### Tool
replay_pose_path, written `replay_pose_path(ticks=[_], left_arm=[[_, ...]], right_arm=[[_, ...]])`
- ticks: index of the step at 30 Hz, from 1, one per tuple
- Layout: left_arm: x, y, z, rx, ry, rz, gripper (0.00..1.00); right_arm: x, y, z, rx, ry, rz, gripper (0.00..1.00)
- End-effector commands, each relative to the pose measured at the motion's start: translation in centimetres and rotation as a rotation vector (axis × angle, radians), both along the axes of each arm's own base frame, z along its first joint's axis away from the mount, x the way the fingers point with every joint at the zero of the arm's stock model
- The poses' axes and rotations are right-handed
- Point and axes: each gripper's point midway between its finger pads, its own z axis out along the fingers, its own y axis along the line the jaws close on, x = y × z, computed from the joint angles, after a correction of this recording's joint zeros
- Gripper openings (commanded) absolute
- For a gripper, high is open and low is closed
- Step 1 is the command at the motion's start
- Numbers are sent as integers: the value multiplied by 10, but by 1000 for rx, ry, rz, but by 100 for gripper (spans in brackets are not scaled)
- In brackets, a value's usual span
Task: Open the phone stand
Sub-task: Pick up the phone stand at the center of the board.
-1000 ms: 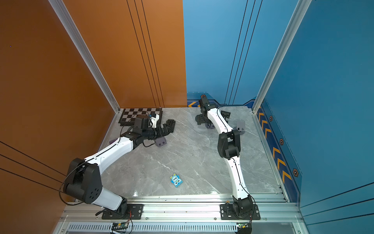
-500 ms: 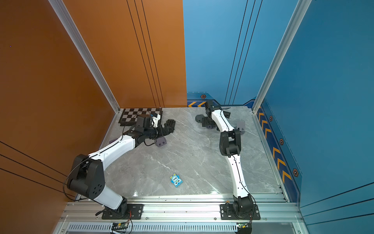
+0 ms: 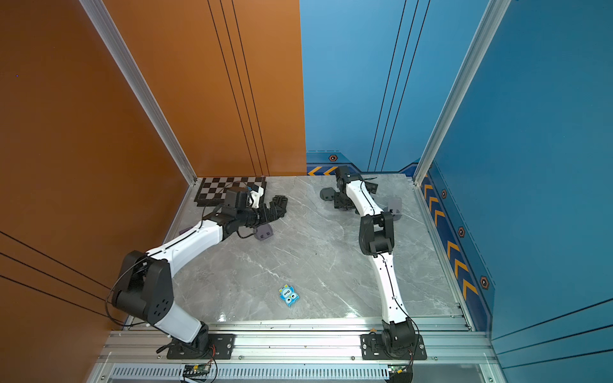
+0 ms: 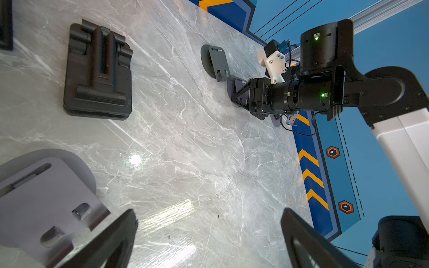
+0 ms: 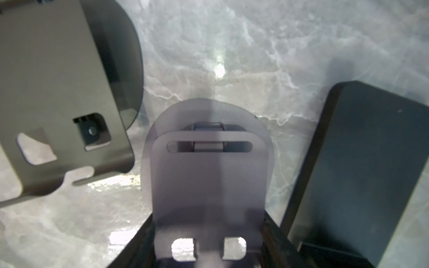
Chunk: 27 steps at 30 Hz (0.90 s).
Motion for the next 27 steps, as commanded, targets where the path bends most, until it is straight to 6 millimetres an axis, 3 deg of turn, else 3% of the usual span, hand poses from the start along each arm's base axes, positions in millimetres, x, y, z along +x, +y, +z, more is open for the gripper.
replay_pose_path(ticks=[1, 6, 16, 25, 27], left_arm=[[7, -2, 9, 0, -22, -14, 98], [8, -3, 12, -2, -32, -17, 98], [-1, -2, 17, -25, -50, -22, 98], [-15, -1, 26, -97, -74, -30, 98], [-23, 0, 17, -103, -56, -32, 98]], right_arm=[[-4, 0, 2, 3, 18, -7, 43], [-10, 7, 12, 22, 18, 1, 32], [-34, 39, 54, 96, 5, 73, 26], [-71, 99, 96, 185, -49, 187, 23], [-80, 113, 108, 207, -75, 202, 23]])
